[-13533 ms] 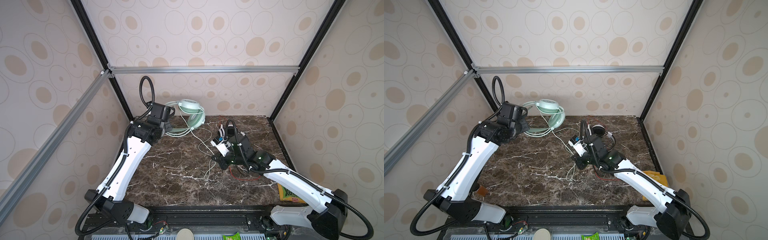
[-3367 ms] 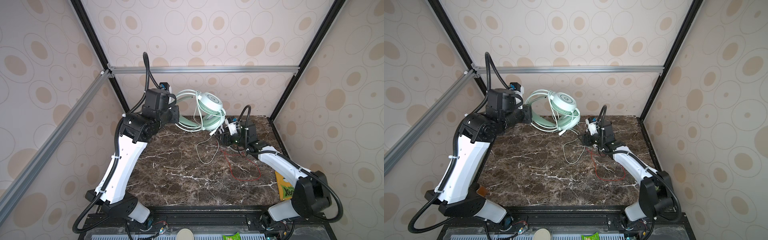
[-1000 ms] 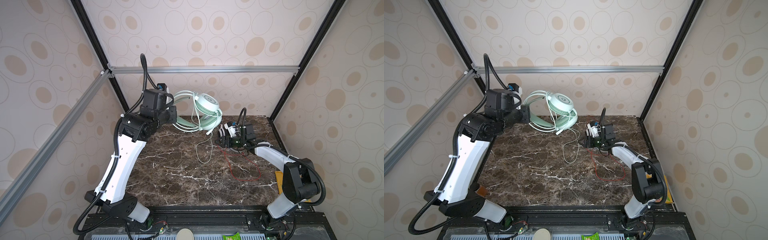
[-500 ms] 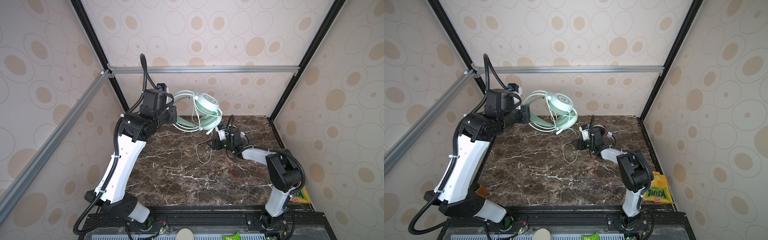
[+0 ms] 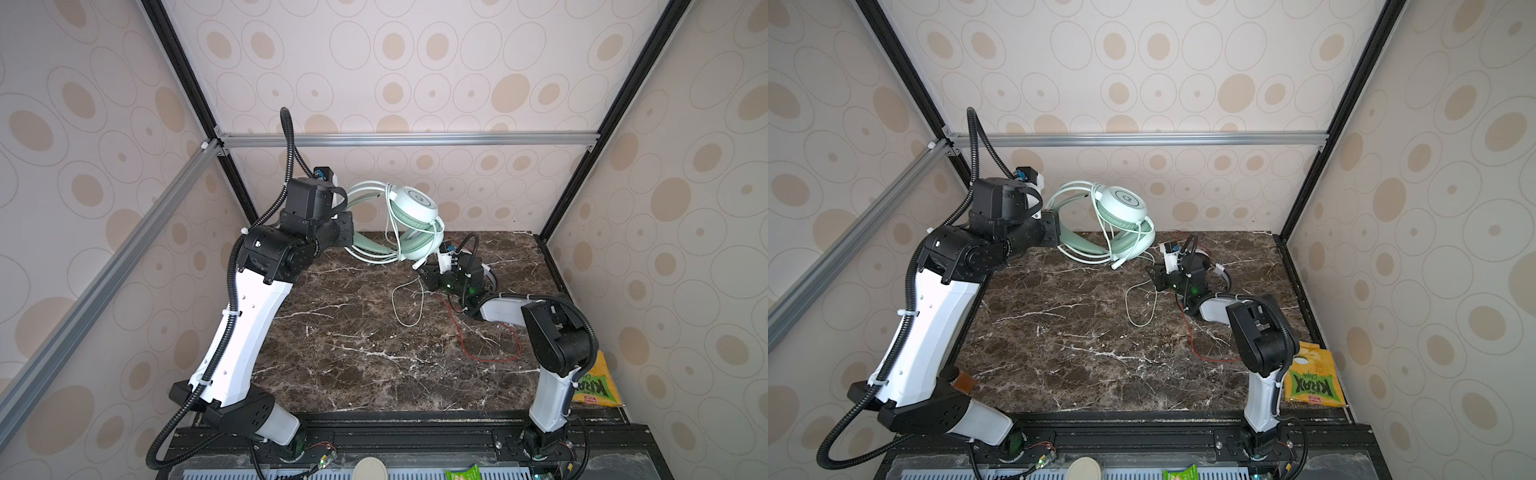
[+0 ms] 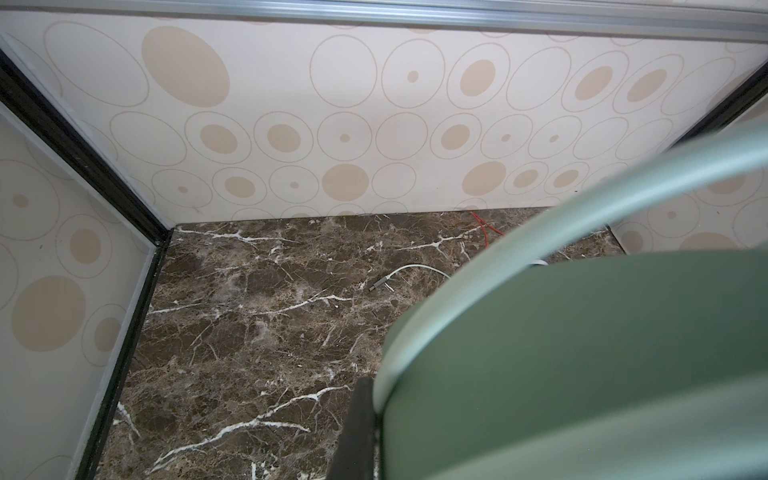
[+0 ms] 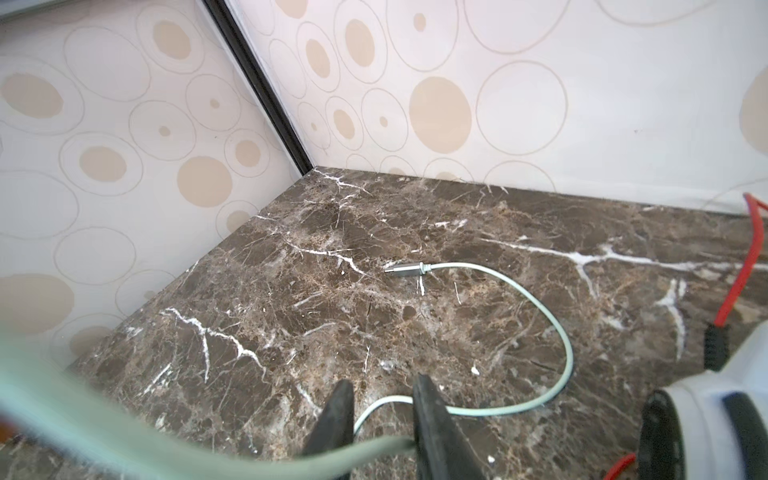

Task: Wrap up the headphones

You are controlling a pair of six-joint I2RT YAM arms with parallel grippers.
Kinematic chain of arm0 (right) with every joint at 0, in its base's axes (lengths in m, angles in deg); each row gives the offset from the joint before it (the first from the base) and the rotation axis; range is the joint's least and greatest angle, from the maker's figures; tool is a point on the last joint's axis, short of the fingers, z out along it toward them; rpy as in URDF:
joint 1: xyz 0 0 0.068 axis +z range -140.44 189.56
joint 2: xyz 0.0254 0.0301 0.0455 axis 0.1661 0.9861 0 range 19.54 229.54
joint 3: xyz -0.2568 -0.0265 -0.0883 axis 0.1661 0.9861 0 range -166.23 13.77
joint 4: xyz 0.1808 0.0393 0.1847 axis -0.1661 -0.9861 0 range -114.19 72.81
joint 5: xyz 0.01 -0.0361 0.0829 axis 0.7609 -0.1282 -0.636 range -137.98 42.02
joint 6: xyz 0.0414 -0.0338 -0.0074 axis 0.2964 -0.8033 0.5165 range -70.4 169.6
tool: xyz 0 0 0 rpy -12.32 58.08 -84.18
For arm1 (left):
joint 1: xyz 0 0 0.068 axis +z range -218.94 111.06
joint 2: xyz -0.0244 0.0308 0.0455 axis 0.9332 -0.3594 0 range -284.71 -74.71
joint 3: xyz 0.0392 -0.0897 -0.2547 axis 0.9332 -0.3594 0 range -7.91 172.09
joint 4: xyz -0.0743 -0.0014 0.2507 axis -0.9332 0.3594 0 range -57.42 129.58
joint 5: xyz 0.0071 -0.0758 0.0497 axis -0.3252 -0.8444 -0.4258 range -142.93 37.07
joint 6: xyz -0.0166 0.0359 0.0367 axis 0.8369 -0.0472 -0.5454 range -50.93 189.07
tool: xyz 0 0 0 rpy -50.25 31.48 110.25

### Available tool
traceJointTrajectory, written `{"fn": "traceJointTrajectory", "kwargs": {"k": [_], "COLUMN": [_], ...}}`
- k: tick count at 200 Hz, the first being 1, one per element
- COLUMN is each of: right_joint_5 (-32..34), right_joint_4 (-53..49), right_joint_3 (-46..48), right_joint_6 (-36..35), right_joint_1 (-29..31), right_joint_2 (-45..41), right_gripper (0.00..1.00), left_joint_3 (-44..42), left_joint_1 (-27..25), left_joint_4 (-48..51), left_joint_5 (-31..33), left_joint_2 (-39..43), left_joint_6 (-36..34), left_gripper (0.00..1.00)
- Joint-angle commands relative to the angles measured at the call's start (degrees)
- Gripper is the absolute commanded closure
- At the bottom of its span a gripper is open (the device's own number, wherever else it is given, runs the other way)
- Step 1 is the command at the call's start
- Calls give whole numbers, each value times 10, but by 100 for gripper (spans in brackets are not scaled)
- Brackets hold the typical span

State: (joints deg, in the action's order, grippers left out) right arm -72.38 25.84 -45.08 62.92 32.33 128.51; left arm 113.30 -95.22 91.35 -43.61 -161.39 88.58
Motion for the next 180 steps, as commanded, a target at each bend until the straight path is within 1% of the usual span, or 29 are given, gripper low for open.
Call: {"fn": "traceJointTrajectory", "kwargs": {"k": [1, 6, 24, 40, 67, 83, 105, 125, 152, 163, 180], "right_joint_5": [-41, -51, -73, -62, 4, 51, 77, 141, 209, 216, 227], "right_joint_4": [12, 3, -31, -103, -272, -341, -416, -478, -546, -564, -586], "right_joint_3": [8, 10, 34, 57, 84, 101, 106, 112, 126, 135, 146], "right_joint_6": [-4, -4, -1, -13, -86, -117, -135, -153, -154, -157, -160], "right_joint_1": [1, 1, 2, 12, 60, 92, 121, 152, 168, 171, 176], "right_joint_2": [-17, -22, -50, -95, -188, -243, -295, -350, -428, -460, -507], "right_gripper": [95, 100, 100, 100, 100, 100, 100, 100, 100, 100, 100], "left_joint_3": [12, 12, 12, 16, 7, 13, 19, 28, 43, 41, 36], "left_joint_1": [7, 8, 19, 30, 47, 56, 63, 66, 73, 74, 75], "left_joint_4": [-47, -48, -53, -61, -96, -104, -109, -94, -71, -69, -62], "left_joint_5": [-6, -6, -13, -19, -9, 2, 26, 60, 69, 75, 102], "left_joint_2": [12, 11, 6, -4, -15, -29, -49, -65, -80, -81, -83], "left_joint_6": [25, 27, 35, 45, 60, 69, 85, 94, 99, 100, 109], "left_gripper": [100, 100, 100, 100, 100, 100, 100, 100, 100, 100, 100]}}
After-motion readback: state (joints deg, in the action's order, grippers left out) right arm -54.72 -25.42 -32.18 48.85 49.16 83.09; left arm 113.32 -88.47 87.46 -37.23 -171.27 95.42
